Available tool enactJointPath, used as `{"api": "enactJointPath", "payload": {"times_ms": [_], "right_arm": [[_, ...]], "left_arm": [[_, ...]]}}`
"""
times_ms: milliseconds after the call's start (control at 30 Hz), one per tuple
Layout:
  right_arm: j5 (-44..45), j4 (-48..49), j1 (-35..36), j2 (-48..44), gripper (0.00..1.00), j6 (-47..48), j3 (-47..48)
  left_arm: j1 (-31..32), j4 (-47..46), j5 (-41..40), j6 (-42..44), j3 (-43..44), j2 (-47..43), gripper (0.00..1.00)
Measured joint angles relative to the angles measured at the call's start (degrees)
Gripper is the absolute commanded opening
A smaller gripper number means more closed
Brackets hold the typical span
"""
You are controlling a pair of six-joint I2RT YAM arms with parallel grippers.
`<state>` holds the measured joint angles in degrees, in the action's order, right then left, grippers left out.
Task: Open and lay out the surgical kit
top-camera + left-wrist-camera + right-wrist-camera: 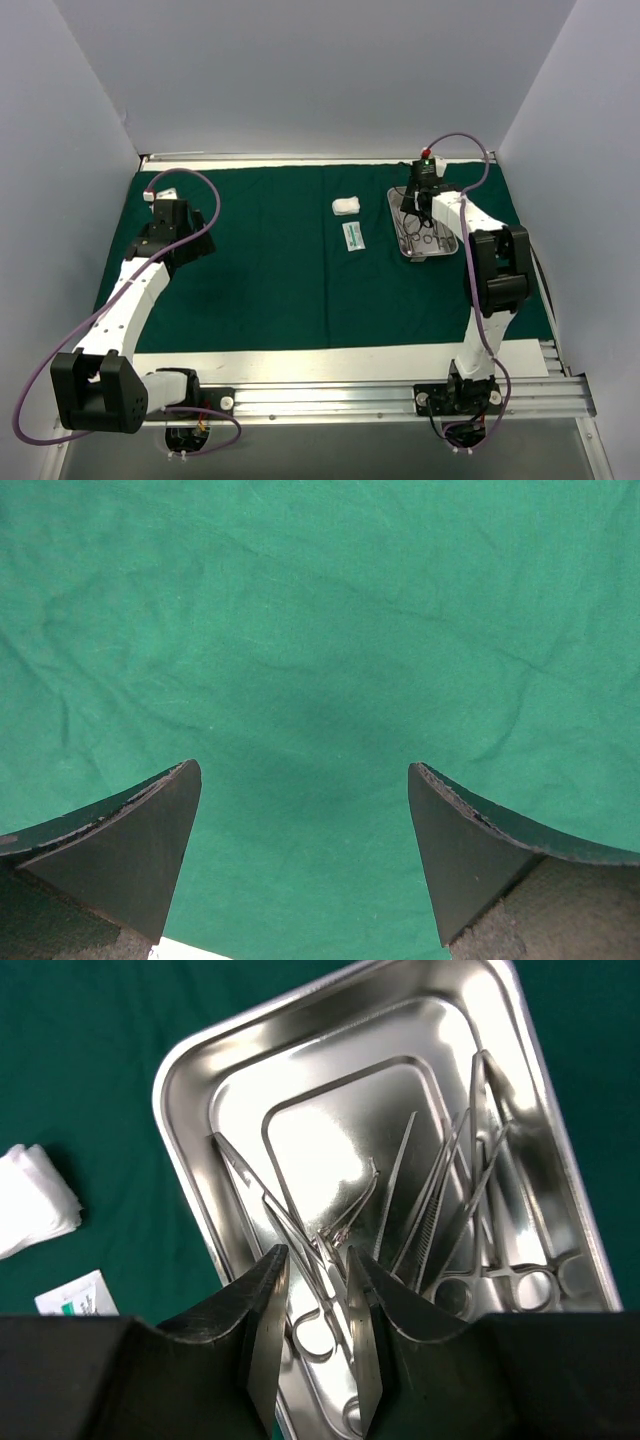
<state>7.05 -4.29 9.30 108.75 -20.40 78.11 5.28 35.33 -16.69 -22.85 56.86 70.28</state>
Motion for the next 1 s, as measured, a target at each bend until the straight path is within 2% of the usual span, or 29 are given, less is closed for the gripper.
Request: {"api": "enactJointPath", "payload": {"times_ms": [300,1000], "right_arm": [[0.8,-2.1,0.1,7.0,0.19,-4.5,2.6],[3.5,-2.0,-1.5,10.4,0.16,-9.6,3.7]], "left_arm": [[0.0,0.0,0.0,0.0,0.0,0.0,0.94],[0.0,0.0,0.0,0.0,0.0,0.0,0.94]]}}
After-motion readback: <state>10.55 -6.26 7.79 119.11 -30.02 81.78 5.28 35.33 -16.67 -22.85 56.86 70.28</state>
